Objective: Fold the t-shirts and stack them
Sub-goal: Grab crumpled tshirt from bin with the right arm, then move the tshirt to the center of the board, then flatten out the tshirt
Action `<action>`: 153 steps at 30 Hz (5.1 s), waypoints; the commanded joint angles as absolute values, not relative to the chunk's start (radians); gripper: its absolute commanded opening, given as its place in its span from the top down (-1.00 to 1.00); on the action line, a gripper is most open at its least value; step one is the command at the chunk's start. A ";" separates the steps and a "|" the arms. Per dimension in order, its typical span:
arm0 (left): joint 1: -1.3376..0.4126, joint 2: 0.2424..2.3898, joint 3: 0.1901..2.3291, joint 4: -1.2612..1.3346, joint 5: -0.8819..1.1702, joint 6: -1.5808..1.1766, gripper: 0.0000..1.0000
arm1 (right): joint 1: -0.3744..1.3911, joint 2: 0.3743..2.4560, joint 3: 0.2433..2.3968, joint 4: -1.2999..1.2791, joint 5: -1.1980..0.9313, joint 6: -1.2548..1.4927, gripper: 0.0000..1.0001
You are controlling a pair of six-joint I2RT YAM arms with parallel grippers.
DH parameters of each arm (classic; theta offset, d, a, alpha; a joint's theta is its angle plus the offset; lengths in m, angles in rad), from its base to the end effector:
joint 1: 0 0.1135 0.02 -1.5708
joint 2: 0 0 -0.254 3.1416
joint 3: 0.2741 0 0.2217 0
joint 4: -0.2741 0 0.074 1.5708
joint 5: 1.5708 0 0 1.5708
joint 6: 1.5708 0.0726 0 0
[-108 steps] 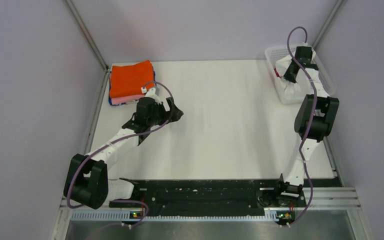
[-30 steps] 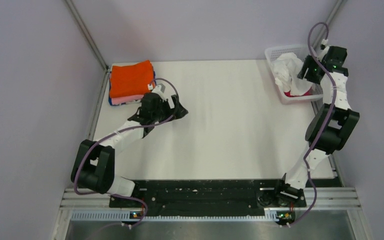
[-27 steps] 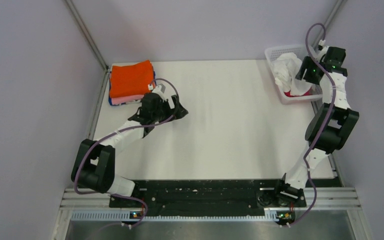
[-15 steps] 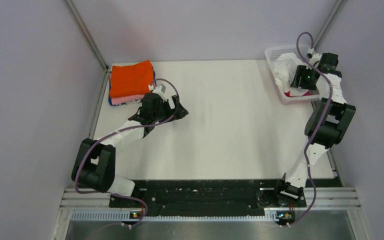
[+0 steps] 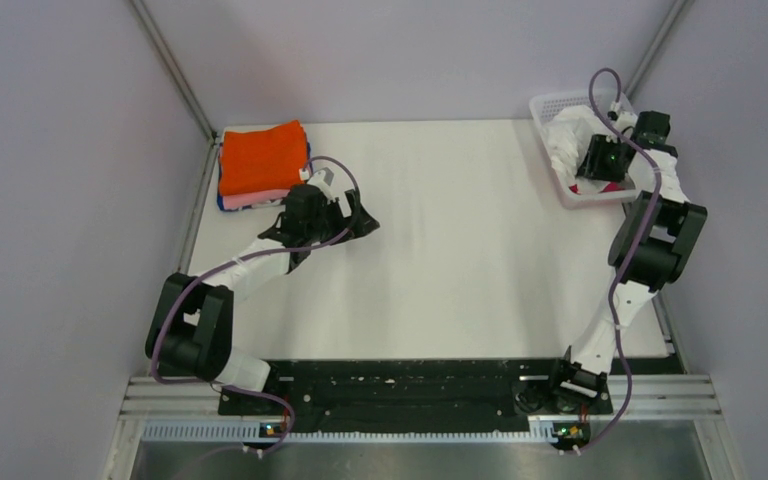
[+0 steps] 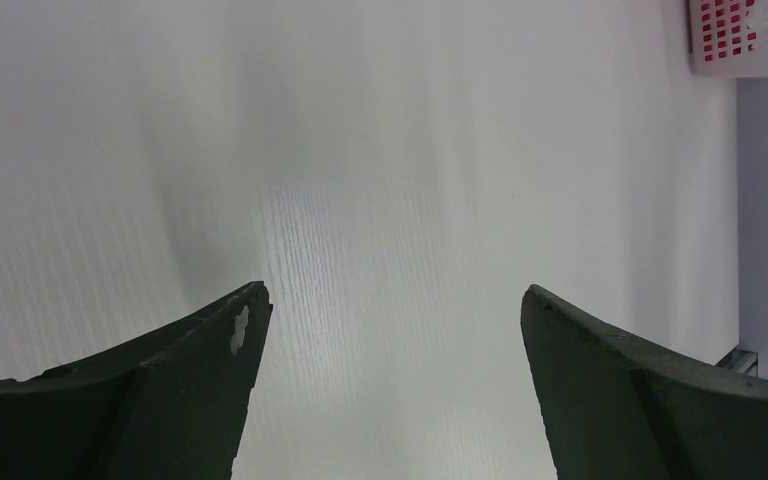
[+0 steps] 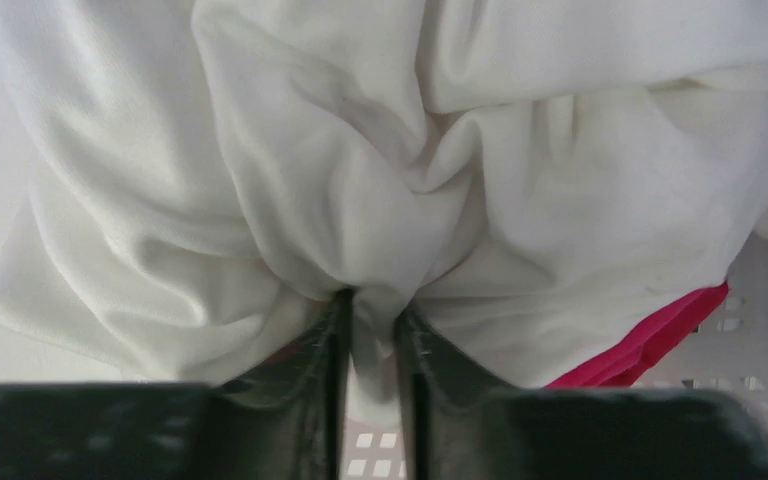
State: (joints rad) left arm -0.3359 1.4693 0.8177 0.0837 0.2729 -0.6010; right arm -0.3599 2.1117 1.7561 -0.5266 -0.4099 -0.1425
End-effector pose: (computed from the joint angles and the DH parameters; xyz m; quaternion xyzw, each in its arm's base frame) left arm 0.2972 -0.1245 0.2071 -0.0500 0.8698 -0.3215 0.3711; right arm 0.4417 -0.1353 0.2046 0.0317 0.9236 0.1034 0.3677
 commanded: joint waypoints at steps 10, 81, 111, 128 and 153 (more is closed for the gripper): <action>-0.336 1.451 0.849 0.140 0.292 -0.609 -0.98 | -0.347 1.925 1.733 -0.354 -0.244 -0.044 1.00; -0.336 1.056 0.731 -0.378 -0.012 -0.726 -0.98 | 0.221 1.650 1.485 -0.477 0.419 0.427 -0.97; -0.310 1.523 0.731 -0.105 0.078 -0.744 0.91 | 0.224 1.452 0.628 0.050 0.095 0.701 -0.37; -0.310 1.249 0.848 -0.192 -0.106 -0.670 1.00 | 0.257 1.402 0.799 -0.045 0.135 0.633 1.00; -0.311 0.462 1.327 -0.328 -0.009 -0.503 1.00 | 0.248 0.636 1.576 -0.493 -0.210 0.408 1.00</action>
State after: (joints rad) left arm -0.3130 0.4698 1.2701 -0.2958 -0.0448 -0.5190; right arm 0.2481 0.6376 1.4826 -0.4393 -0.0948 0.4305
